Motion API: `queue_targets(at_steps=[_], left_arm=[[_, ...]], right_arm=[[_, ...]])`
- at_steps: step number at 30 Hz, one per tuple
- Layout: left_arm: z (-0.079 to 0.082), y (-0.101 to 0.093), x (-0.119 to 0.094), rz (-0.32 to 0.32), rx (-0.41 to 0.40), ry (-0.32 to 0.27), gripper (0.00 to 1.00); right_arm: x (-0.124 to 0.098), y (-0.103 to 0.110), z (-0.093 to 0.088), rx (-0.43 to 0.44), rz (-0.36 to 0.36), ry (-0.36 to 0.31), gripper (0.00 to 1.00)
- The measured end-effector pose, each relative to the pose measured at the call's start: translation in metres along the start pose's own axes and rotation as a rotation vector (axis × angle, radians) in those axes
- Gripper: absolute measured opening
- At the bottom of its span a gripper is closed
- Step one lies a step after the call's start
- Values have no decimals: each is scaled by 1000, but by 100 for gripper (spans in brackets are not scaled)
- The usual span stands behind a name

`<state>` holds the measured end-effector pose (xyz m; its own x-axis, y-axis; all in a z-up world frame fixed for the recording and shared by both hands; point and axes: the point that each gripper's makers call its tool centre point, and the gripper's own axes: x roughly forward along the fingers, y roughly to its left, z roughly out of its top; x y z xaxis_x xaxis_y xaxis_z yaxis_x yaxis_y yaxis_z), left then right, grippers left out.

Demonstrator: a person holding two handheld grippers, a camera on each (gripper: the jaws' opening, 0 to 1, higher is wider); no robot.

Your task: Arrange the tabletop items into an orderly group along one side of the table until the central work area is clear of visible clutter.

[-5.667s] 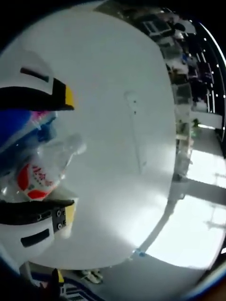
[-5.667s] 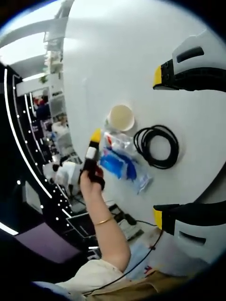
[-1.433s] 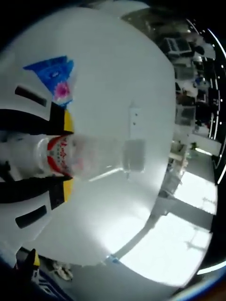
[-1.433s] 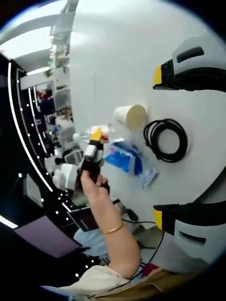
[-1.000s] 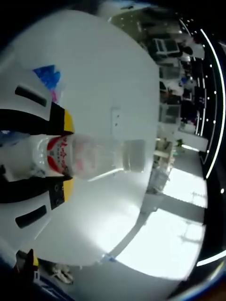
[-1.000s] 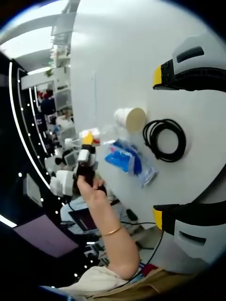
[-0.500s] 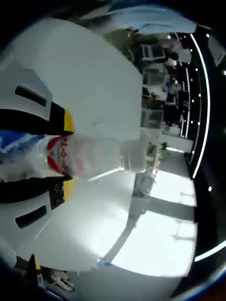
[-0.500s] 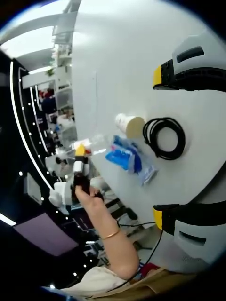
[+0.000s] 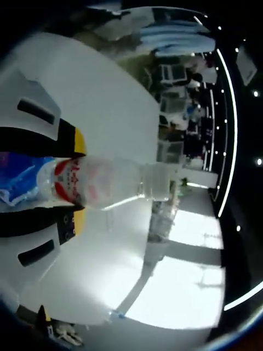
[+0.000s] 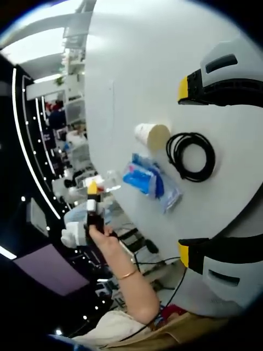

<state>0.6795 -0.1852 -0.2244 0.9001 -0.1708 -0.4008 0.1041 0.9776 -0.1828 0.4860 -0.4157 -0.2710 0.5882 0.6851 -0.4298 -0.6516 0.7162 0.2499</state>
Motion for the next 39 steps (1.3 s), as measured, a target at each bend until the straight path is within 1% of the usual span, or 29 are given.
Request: queue_targets(at_steps=[6,13,16,18,21,23,26,30,34,38,39], left_arm=[[1,22,-6,32,24,-6,31],[2,50,-11,76,19,-8,31],[-1,62,-11,89,26,-4,31],[-2,69,-10,87,31,-11,31],[-5,77,-8,85,5,-13,31],[-5,82,-7,88,2,-21,31],[-7,90,-3,102,-1,-13,31],[-9,99,3,107,19,-10,31],[-14,105,9,108,17,-3,31],[-17,108,16,105,40,-2,31],[-18,110,18,114,37,1,31]], right_arm=[[-3,0,2,-9,-8,-4,100],[-4,-1,0,-15,-16,6,100],[-3,0,0,-15,-15,6,100],[-1,2,-2,-20,-13,13,100],[0,3,-4,-18,-8,22,100],[1,3,-7,-22,-8,34,100],[2,2,-9,-31,-13,49,100],[3,0,-13,-28,-19,63,100],[3,-1,-17,-27,-23,81,100],[4,-4,-19,-21,-30,94,100],[4,-5,-20,-18,-32,98,100]])
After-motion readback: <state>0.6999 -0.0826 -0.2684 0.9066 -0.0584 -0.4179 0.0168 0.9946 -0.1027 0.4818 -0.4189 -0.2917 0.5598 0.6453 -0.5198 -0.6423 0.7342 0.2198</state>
